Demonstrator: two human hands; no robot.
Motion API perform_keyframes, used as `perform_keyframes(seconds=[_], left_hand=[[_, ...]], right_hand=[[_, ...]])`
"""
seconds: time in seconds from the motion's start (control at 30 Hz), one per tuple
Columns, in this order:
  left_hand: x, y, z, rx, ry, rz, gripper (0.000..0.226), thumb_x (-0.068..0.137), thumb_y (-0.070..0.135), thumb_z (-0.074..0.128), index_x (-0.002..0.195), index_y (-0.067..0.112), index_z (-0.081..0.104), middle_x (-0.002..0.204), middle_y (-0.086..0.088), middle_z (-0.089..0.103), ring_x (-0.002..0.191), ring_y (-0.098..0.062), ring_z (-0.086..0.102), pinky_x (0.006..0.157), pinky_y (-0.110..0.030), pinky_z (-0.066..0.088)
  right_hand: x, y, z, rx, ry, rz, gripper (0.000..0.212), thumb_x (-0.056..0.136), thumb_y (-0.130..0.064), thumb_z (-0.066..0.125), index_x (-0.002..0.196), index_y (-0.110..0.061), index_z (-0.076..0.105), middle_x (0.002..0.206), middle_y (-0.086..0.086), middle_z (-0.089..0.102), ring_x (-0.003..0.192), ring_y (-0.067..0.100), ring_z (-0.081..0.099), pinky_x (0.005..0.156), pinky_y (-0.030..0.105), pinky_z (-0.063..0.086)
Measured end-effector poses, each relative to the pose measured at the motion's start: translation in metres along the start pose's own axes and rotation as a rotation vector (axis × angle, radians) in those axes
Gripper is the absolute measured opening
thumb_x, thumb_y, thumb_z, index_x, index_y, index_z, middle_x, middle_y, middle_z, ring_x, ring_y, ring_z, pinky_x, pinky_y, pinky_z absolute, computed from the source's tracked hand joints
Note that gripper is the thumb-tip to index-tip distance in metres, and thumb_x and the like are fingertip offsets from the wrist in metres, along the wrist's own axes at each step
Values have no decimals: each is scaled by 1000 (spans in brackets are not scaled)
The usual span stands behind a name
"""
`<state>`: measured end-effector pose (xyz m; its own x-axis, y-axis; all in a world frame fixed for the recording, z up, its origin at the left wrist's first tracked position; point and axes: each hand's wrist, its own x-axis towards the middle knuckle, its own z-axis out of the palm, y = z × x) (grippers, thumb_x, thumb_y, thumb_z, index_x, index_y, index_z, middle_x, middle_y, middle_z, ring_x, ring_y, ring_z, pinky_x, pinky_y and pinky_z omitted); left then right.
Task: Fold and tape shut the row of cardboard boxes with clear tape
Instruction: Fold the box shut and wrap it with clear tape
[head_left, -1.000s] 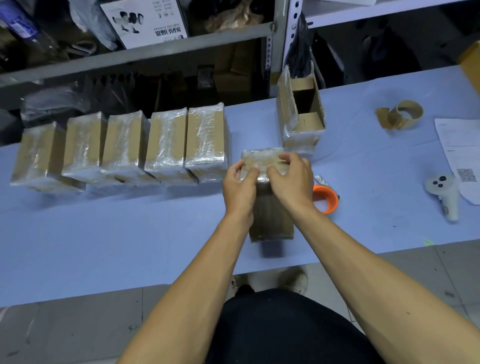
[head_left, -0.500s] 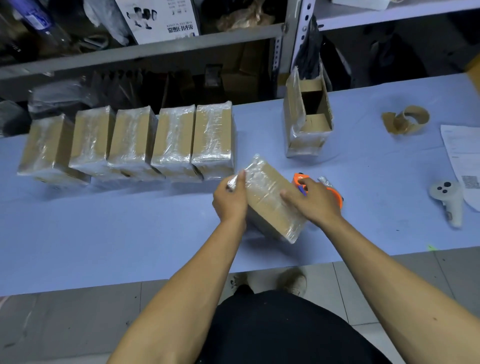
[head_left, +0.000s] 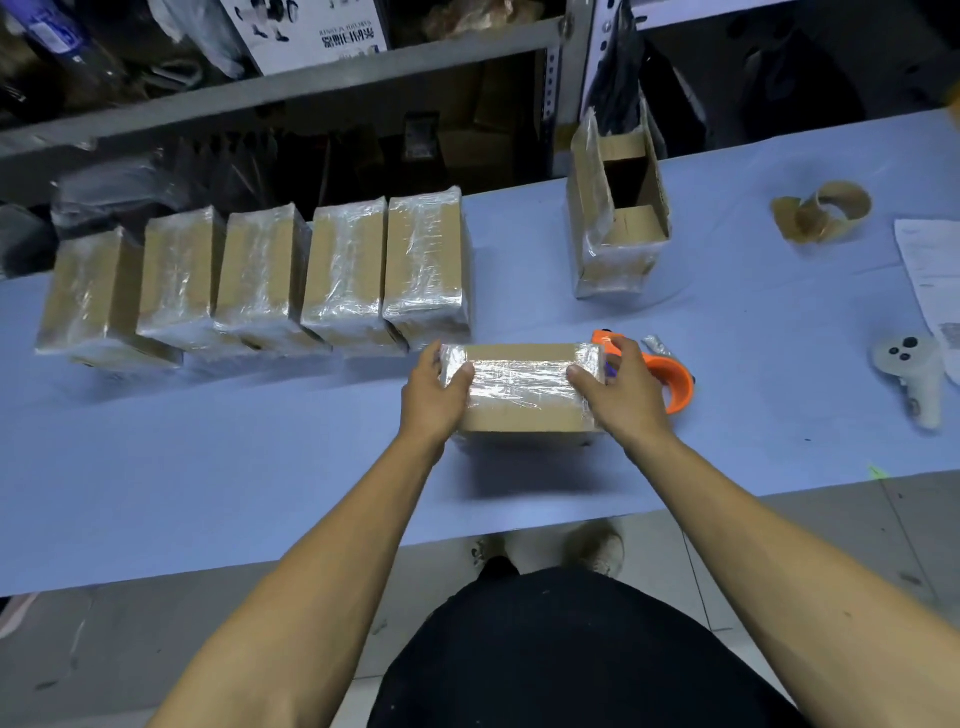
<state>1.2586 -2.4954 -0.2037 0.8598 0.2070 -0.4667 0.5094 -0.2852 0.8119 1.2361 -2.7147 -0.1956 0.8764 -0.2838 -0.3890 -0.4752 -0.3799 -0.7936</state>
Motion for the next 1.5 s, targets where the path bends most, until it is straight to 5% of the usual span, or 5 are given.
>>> perform_keyframes(seconds=[0.53,1.0,1.17,1.33,1.5], left_hand=[[-4,25,10,1003,-182,274,52,88,74,47,100,24,59,100,-1,69,95,-28,63,74,-37,40],[-4,15,53,15,-285,99,22,99,32,59,120,39,58,107,1,69,83,-10,68,77,-32,57],[-5,12,50,-11,-313,57,17,101,30,56,114,41,57,111,5,59,90,-13,64,75,-28,55],[-9,12,52,50,-304,48,16,101,28,56,113,38,60,124,-9,57,110,-29,59,97,-45,52],[-4,17,46,167,-274,218,11,96,22,64,99,33,62,110,9,56,94,9,52,85,-20,42]], right_hand=[[10,7,2,-52,-66,-199,28,98,-25,57,121,-16,70,113,1,72,107,20,64,90,27,45],[28,0,-4,-151,-76,-274,39,102,-22,48,66,-8,53,66,6,53,72,21,48,66,33,33],[35,39,-24,-448,52,4,36,89,-19,65,120,-2,57,127,21,56,120,35,50,83,36,42],[34,46,-18,-522,-10,-68,51,82,7,55,131,-2,43,109,23,59,100,43,57,65,36,43],[36,24,-32,-484,144,-152,38,82,7,47,117,-3,56,108,18,59,96,36,55,66,32,41]])
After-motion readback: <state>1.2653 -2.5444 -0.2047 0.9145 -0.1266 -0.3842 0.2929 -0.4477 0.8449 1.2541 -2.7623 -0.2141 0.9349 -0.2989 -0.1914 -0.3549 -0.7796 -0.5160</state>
